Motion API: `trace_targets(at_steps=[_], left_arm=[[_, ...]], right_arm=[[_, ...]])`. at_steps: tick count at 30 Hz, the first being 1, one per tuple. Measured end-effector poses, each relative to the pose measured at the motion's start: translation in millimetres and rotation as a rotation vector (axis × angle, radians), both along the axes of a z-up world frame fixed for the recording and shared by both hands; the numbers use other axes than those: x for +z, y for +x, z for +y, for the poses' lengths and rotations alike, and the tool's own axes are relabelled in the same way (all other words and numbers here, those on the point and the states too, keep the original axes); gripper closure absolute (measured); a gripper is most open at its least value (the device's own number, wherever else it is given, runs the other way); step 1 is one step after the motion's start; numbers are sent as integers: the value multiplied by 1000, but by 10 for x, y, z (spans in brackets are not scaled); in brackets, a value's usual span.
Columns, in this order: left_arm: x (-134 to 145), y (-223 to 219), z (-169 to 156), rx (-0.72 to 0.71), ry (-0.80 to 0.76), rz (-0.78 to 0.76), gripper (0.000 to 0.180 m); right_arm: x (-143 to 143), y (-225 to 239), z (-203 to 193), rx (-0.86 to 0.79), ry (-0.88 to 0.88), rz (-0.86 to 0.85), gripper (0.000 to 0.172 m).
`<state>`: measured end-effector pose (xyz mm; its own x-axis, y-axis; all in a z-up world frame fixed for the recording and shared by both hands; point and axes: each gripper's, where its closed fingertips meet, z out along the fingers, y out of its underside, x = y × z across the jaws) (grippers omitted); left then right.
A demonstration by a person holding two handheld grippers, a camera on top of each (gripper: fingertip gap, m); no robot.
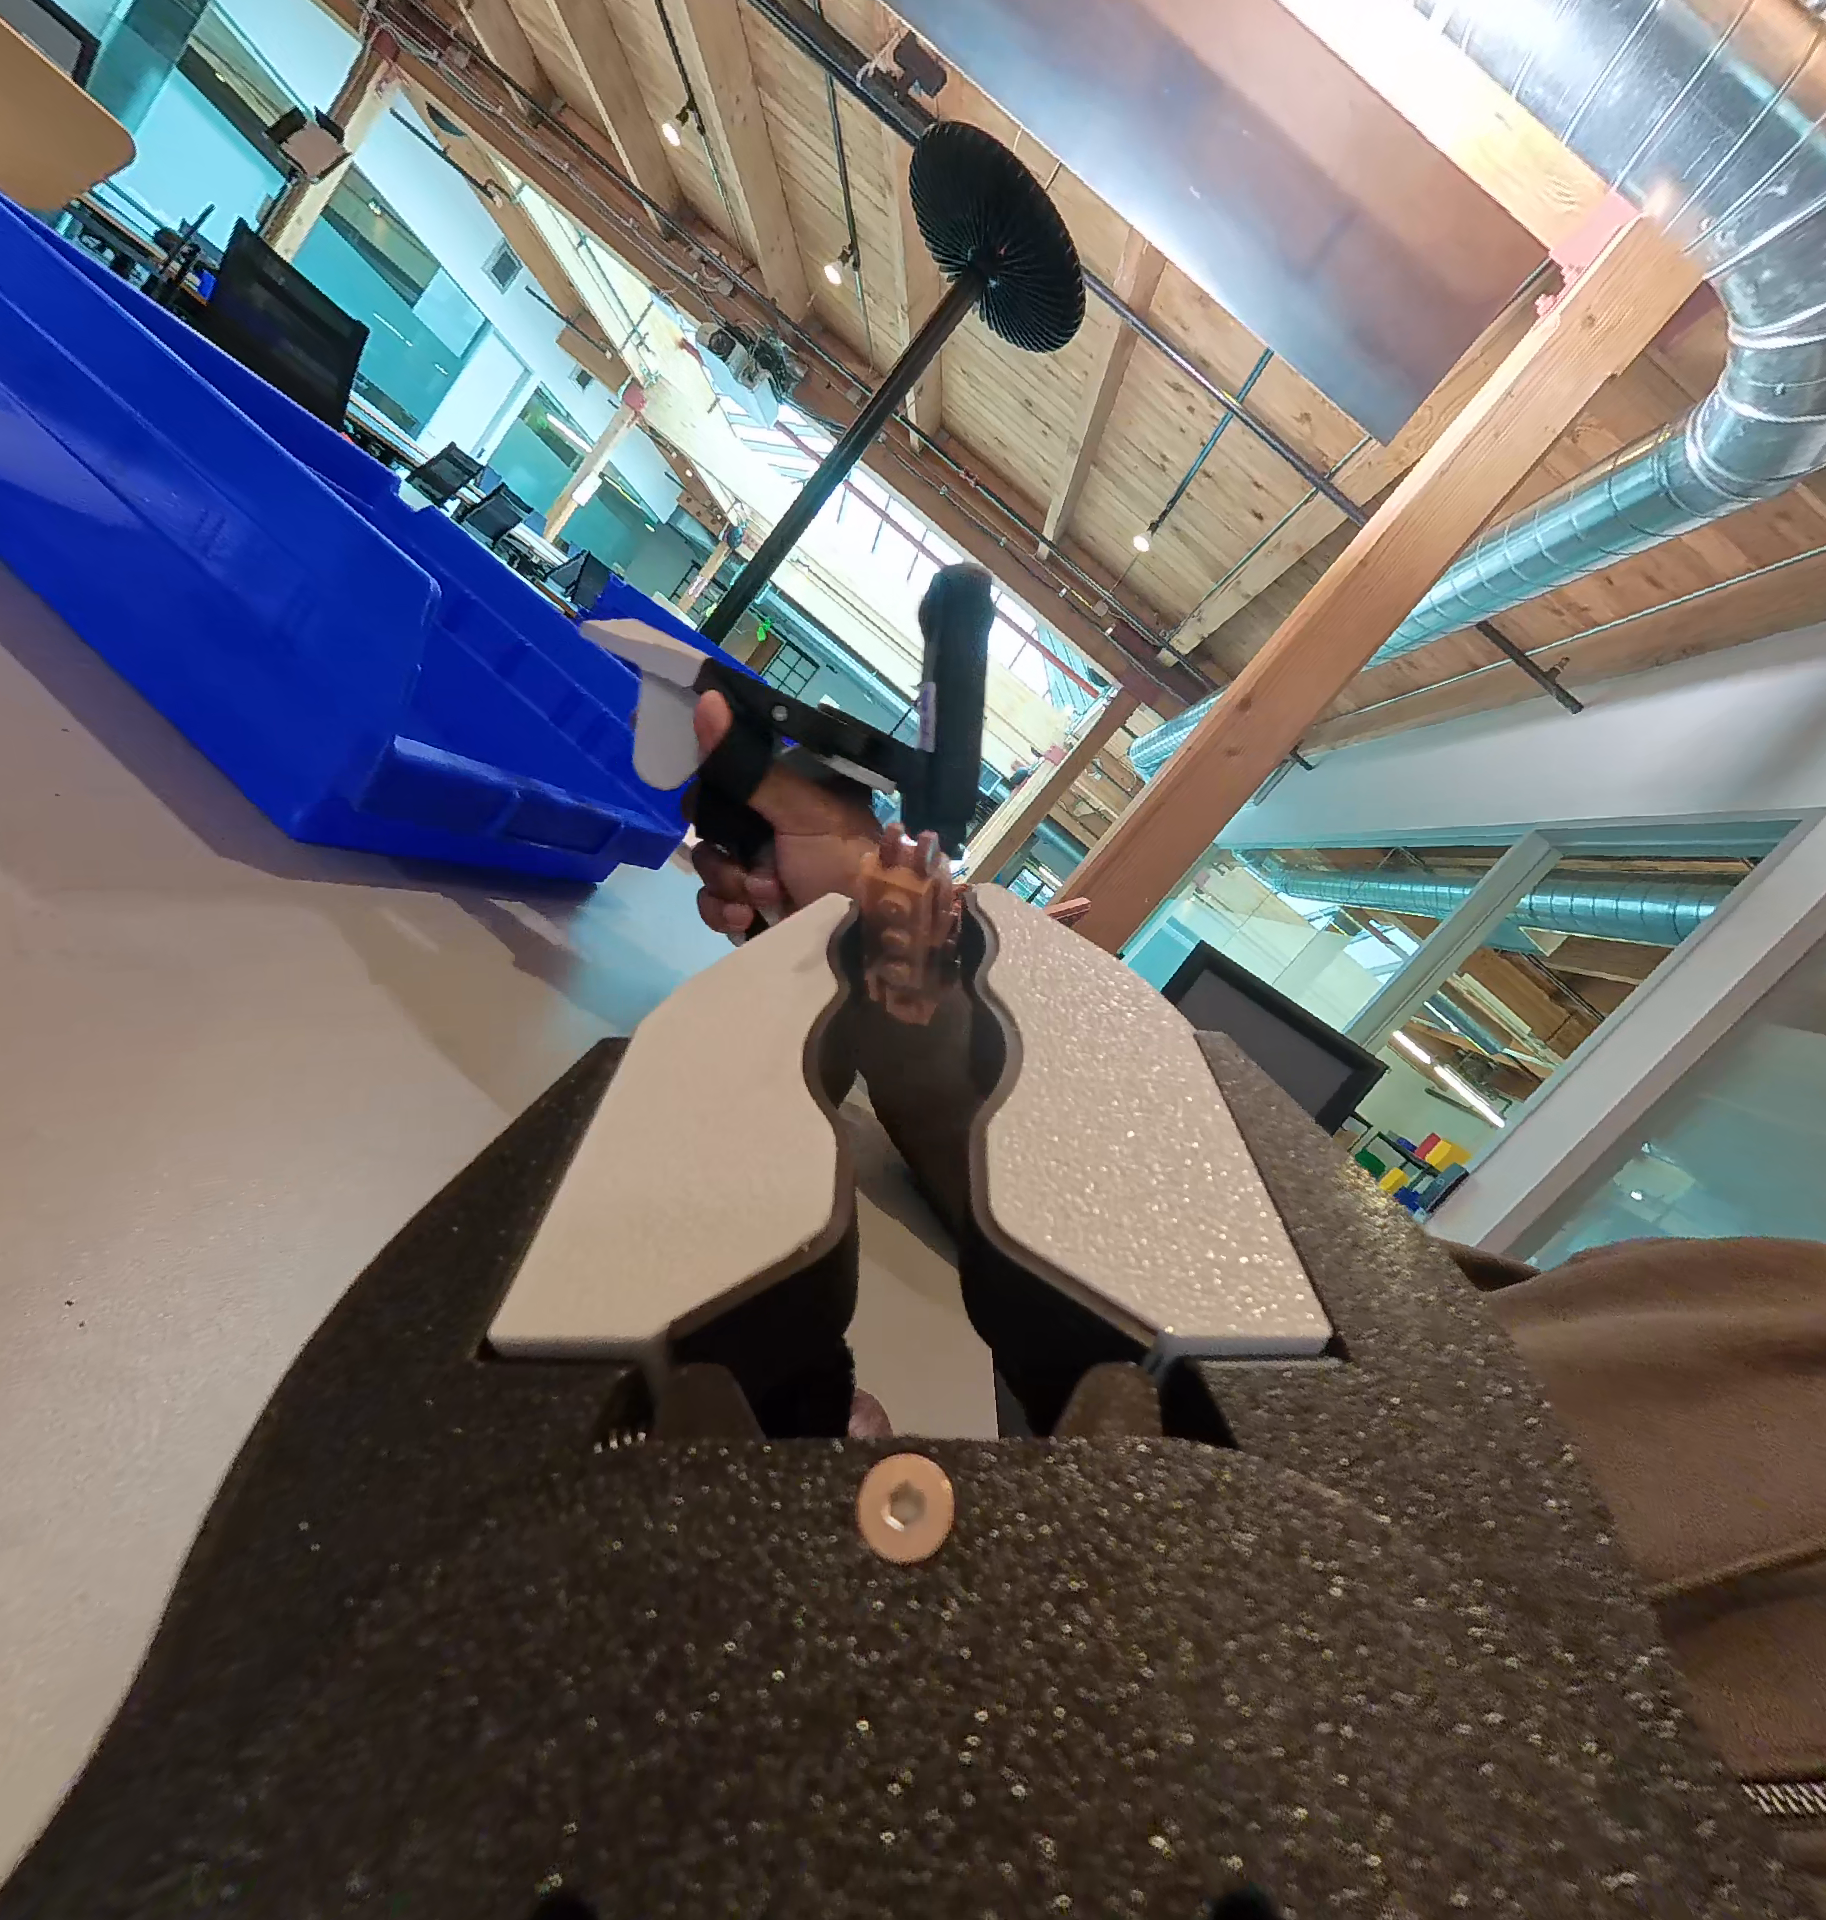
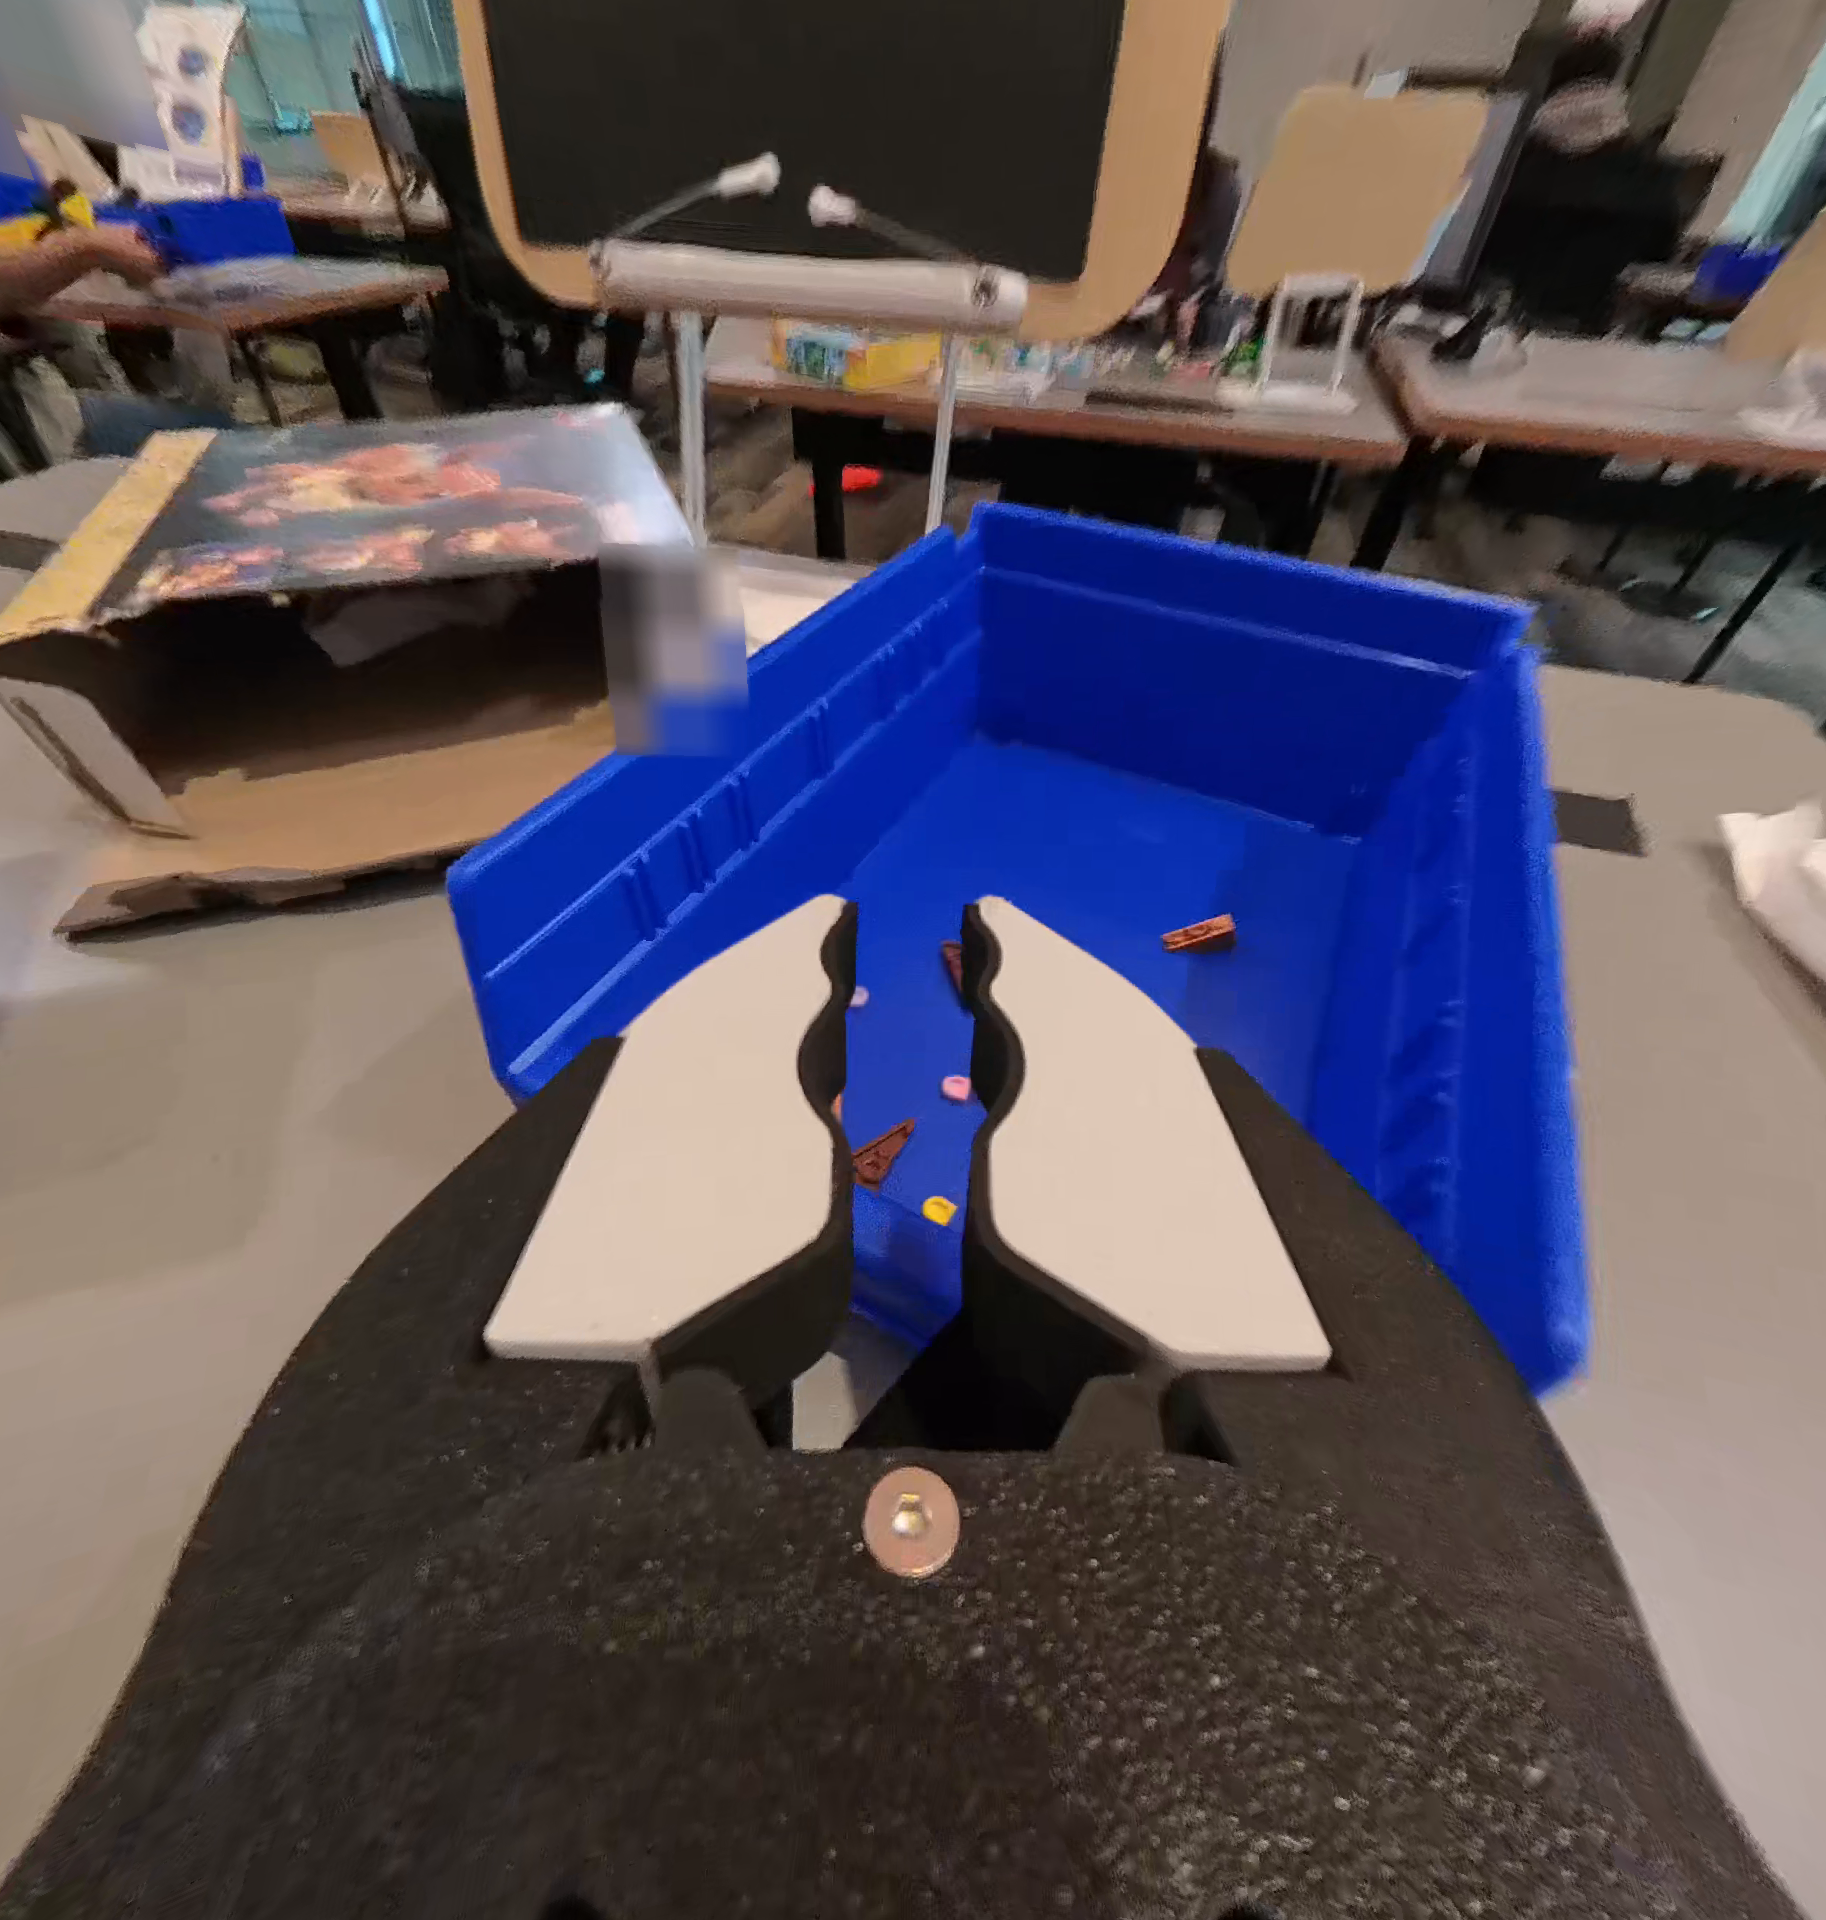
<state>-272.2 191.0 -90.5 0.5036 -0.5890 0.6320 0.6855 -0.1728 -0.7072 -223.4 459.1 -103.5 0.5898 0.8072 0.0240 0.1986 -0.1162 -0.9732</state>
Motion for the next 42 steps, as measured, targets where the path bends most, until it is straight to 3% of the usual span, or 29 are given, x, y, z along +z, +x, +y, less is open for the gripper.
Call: trace_targets(at_steps=[3, 6, 12, 14, 20, 24, 28, 37, 42], left_arm=[[3, 0, -4, 1, 3, 0, 163], [1, -8, 2, 4, 1, -5, 163], [7, -67, 10, 32, 1, -31, 163], [10, -78, 7, 36, 3, -37, 163], [7, -29, 12, 6, 1, -39, 162], [4, -22, 17, 1, -2, -46, 163], [13, -1, 15, -2, 7, -39, 162], [187, -121, -73, 65, 126, -82, 153], [241, -16, -121, 26, 170, -47, 151]], right_arm=[[211, 160, -215, 12, 65, 100, 152], [413, 138, -781, 152, 185, 220, 153], [240, -238, -2238, 507, 631, 82, 153], [86, -369, -2600, 625, 700, 43, 153], [-51, -611, -2821, 587, 791, -60, 147], [-16, -636, -2741, 470, 863, -101, 163], [-6, -612, -2739, 489, 811, -73, 163], [174, -470, -2756, 750, 251, 255, 164], [221, -441, -2814, 833, 119, 334, 164]])
